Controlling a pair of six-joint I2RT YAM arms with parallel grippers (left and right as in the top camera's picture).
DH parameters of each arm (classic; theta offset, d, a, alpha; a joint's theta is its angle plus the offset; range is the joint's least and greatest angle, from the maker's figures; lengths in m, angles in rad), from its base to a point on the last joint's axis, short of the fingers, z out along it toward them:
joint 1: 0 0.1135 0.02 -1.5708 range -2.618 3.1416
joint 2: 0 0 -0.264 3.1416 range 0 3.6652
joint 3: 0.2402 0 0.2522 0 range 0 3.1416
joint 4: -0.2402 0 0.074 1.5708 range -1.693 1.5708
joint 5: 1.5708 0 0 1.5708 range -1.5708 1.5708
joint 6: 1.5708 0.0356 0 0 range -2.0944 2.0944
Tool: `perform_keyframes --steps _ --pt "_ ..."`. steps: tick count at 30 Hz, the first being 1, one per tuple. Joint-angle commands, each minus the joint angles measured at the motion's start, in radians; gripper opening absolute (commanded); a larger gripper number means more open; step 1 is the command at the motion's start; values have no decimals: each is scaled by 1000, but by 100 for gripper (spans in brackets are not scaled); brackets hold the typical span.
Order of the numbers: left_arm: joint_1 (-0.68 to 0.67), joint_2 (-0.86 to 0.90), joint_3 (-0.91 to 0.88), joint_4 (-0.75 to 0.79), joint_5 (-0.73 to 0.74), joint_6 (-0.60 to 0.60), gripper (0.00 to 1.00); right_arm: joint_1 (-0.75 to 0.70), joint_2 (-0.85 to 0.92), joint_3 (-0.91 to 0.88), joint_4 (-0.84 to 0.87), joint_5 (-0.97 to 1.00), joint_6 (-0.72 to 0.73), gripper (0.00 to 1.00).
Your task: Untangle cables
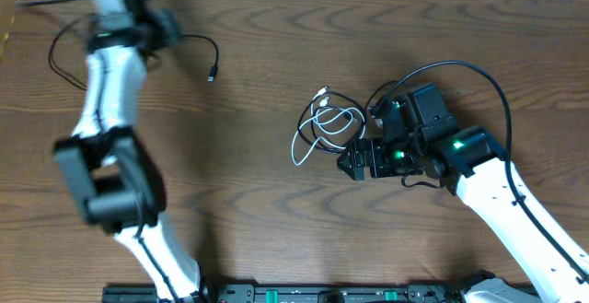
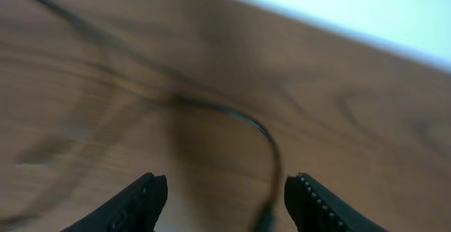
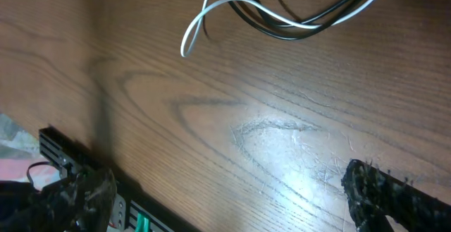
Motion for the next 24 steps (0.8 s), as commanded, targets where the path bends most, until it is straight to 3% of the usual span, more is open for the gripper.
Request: perform_keyframes --steps 1,8,17,22,24 --pt "-67 71 -13 28 -14 26 61 6 -2 0 -9 0 -16 99" --pt "-135 161 -13 124 -61 49 61 6 -2 0 -19 0 -20 99" --pt "-140 242 -13 113 -188 109 57 6 -2 0 -19 1 -20 99" --pt "-140 246 -13 107 -188 112 35 6 -2 0 -11 0 -20 99" --pt "-140 246 -13 105 -188 112 15 6 -2 0 -11 0 -20 99"
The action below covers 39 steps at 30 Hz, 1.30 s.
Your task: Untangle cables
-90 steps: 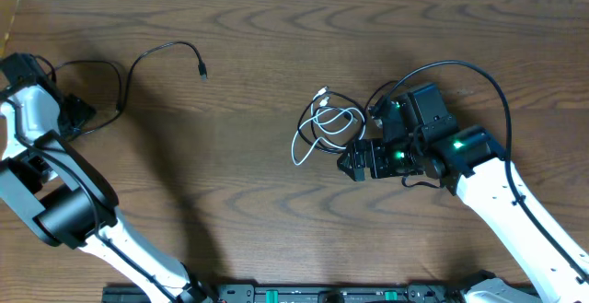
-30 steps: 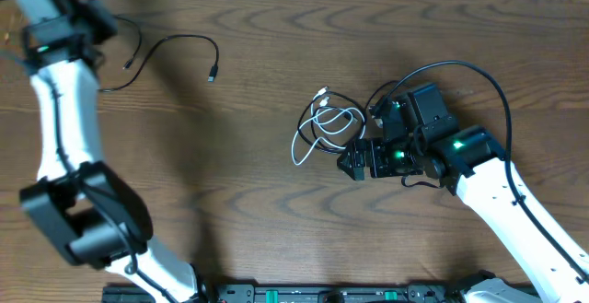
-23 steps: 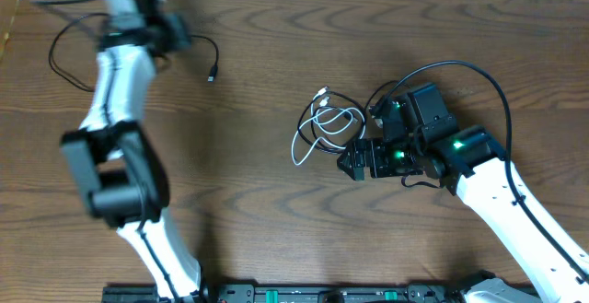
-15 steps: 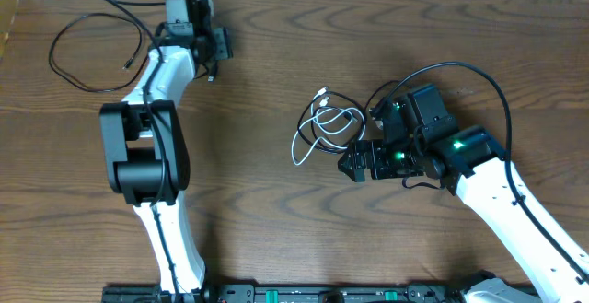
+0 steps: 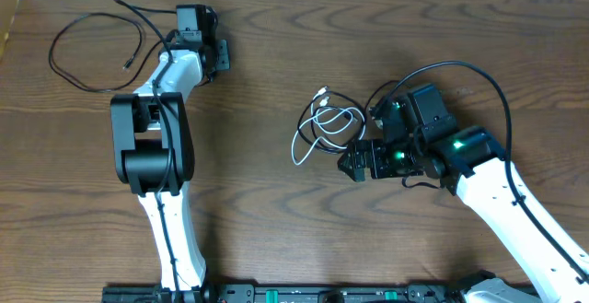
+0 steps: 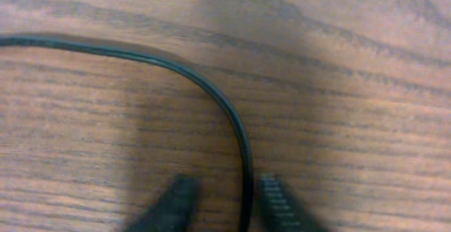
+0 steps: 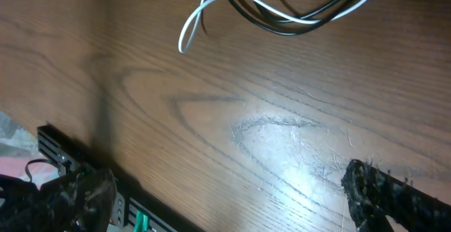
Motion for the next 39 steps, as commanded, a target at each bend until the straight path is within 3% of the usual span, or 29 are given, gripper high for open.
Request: perform_keyframes --steps 1,9,16,17,18,19,20,32,39 --pt "2 19 -4 -10 -18 15 8 6 -2 0 0 0 -16 99" --pt "23 -18 23 192 -89 41 7 6 -2 0 -19 0 -15 99" --pt "47 -68 193 259 -93 41 8 6 -2 0 -24 1 -16 99" --pt "51 -68 208 258 -92 41 30 6 -2 0 -22 1 -16 99" --pt "53 -68 211 257 -92 41 68 6 -2 0 -20 1 -16 99" --pt "56 -68 211 245 -92 41 89 6 -2 0 -17 1 -16 99" --pt "59 -63 211 213 -92 41 96 6 -2 0 -12 1 -15 99" --pt "219 -50 191 -130 -93 23 97 6 -2 0 -30 0 -16 99" --pt "394 -50 191 -242 -92 -215 98 6 -2 0 -32 1 -16 99"
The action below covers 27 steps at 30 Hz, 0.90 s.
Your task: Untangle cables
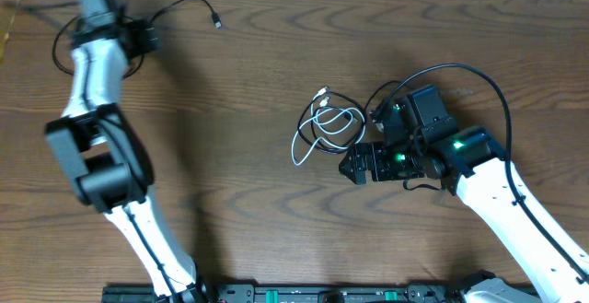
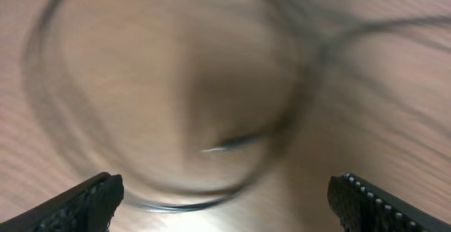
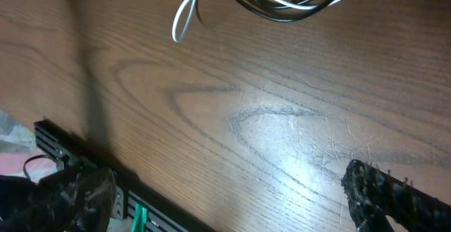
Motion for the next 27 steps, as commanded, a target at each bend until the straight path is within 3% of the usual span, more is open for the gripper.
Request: perform_keyframes --steps 1,7,11,22,23,25,27 --pt "70 11 0 -31 -9 -143 98 6 -2 0 4 1 -15 99" --pt "110 11 -1 -37 -10 -147 98 6 -2 0 19 1 -14 99" --pt "125 30 -2 -18 -16 -236 98 6 -2 0 18 1 -3 99" --pt "124 131 -2 55 -16 -210 98 6 -2 0 18 1 16 99" --pt "124 141 -2 63 -16 -210 97 6 -2 0 18 1 16 99" --pt "124 153 -2 68 -16 -210 80 6 -2 0 20 1 24 99" --pt "124 161 -2 69 -16 -211 77 6 -2 0 26 1 35 99"
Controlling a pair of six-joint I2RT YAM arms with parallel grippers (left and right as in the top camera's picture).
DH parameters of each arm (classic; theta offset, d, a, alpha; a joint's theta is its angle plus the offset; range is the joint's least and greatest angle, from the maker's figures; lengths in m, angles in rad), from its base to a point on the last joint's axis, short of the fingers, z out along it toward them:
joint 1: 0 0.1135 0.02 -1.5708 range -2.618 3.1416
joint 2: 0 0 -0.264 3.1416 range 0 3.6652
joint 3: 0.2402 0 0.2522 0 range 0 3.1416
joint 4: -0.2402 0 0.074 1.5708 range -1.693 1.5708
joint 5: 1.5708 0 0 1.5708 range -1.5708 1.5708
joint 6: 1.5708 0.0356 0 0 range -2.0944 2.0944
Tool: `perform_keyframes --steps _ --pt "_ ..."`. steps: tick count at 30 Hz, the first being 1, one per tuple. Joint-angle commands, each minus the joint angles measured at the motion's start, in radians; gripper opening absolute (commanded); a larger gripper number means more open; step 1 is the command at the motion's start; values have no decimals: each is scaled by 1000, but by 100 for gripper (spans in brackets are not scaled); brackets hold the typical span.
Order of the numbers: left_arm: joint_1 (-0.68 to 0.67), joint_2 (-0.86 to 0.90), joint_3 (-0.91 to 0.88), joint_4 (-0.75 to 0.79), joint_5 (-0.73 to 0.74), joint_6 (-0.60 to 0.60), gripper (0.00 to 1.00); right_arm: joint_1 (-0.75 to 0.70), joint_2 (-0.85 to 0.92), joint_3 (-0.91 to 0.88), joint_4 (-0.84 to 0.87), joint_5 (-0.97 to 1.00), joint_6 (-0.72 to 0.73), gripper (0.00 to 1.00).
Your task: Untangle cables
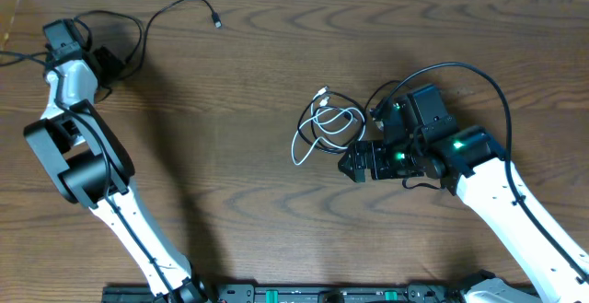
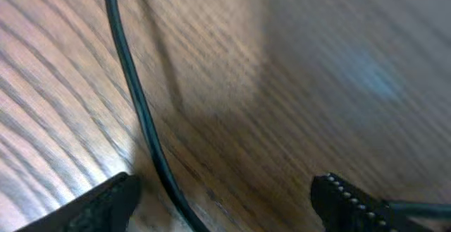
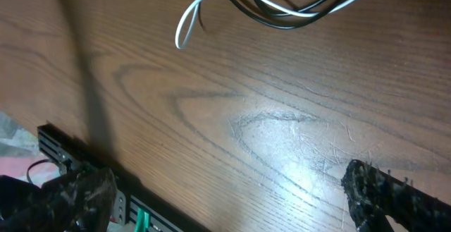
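A loose black cable point(image 1: 170, 6) lies at the far left, its plug end pointing right near the back edge. My left gripper point(image 1: 107, 64) stands open over it; in the left wrist view the black cable point(image 2: 132, 98) runs down between the two fingers of the gripper point(image 2: 225, 211), nearer the left one. A tangle of a white cable point(image 1: 324, 119) and a black cable point(image 1: 317, 142) lies mid-table. My right gripper point(image 1: 353, 166) is open just right of the tangle; its wrist view shows the white cable point(image 3: 189, 26) and black strands point(image 3: 278, 17) ahead of the gripper point(image 3: 232, 204).
A thick black lead point(image 1: 460, 66) arcs over the right arm. The table's front rail point(image 3: 67, 151) shows at the lower left of the right wrist view. The wood table point(image 1: 248, 202) reaches a pale wall at the back.
My left arm has swung further left, toward the table's corner, and its open fingers now straddle the black cable low over the wood. The right gripper and the tangle have not moved.
My left gripper was open at the back left over the black cable. Then it was further right with its fingers close around the cable. Later it was open again at the back left, the cable's plug end lying nearer the back edge. The right arm stayed open beside the tangle.
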Motion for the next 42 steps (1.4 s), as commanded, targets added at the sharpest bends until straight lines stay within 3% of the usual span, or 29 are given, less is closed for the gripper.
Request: perform_keyframes --steps 1,9,12,15,16,18,19,20,29,36,39,42 --pt "3 18 -2 10 -10 -6 73 6 -2 0 9 1 21 99" --pt "2 23 -2 80 107 -31 30 6 -2 0 22 1 28 99" --pt "2 22 -1 168 107 -66 22 6 -2 0 21 1 28 99" --pt "2 7 21 265 158 -72 22 6 -2 0 16 0 30 99" --pt "2 -1 27 289 169 -69 23 6 -2 0 15 1 38 99" --pt "2 -24 32 321 162 -27 74 6 -2 0 19 1 40 99" --pt "2 -30 32 325 142 -16 95 6 -2 0 22 2 44 99" --pt "2 -34 32 327 115 -16 100 6 -2 0 27 2 47 99" --pt "26 -48 32 147 98 2 100 5 3 0 64 23 52 99" --pt "26 -205 32 -55 104 -6 100 -89 3 0 45 83 118 99" --pt "22 -303 32 -141 169 -6 100 -173 3 0 18 84 117 99" --pt "22 -388 32 -203 396 -6 100 -275 3 0 -5 84 117 99"
